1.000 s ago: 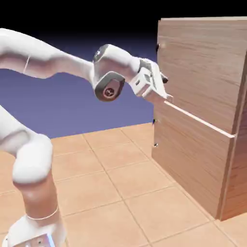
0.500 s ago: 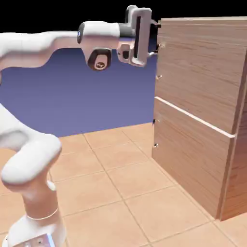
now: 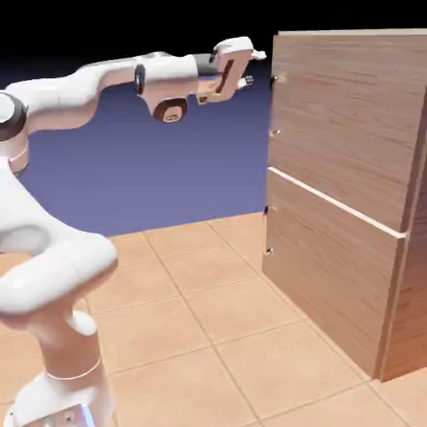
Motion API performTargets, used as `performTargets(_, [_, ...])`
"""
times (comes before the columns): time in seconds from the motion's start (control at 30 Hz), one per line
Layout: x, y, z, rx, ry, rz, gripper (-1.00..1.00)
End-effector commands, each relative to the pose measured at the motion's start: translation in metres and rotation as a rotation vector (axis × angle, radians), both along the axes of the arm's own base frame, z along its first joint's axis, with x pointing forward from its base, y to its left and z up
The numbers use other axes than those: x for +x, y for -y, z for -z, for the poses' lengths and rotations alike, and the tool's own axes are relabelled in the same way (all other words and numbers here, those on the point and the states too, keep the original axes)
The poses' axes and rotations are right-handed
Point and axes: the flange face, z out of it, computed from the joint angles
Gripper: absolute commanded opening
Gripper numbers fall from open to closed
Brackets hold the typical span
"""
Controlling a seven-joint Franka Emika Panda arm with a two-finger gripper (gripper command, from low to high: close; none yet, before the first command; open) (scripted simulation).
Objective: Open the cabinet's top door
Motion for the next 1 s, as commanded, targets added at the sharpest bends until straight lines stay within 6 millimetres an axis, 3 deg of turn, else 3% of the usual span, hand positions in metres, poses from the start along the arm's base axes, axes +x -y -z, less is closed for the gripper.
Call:
performTargets(0.0, [0.005, -0.008, 0.009, 0.067, -0.001, -0.006, 0.0])
performTargets(0.2, [0.036, -0.048, 0.075, 0.477, -0.033, -0.023, 0.0])
performTargets(0.27, [0.037, -0.049, 0.078, 0.491, -0.035, -0.023, 0.0])
performTargets(0.43, [0.087, -0.047, 0.078, 0.49, -0.035, -0.023, 0.0])
performTargets(0.47, [0.087, -0.047, 0.078, 0.49, -0.035, -0.023, -1.0])
performTargets(0.5, [0.087, -0.047, 0.078, 0.49, -0.035, -0.023, -1.0])
performTargets(0.97, [-0.013, -0.008, 0.078, 0.485, -0.088, -0.235, -1.0])
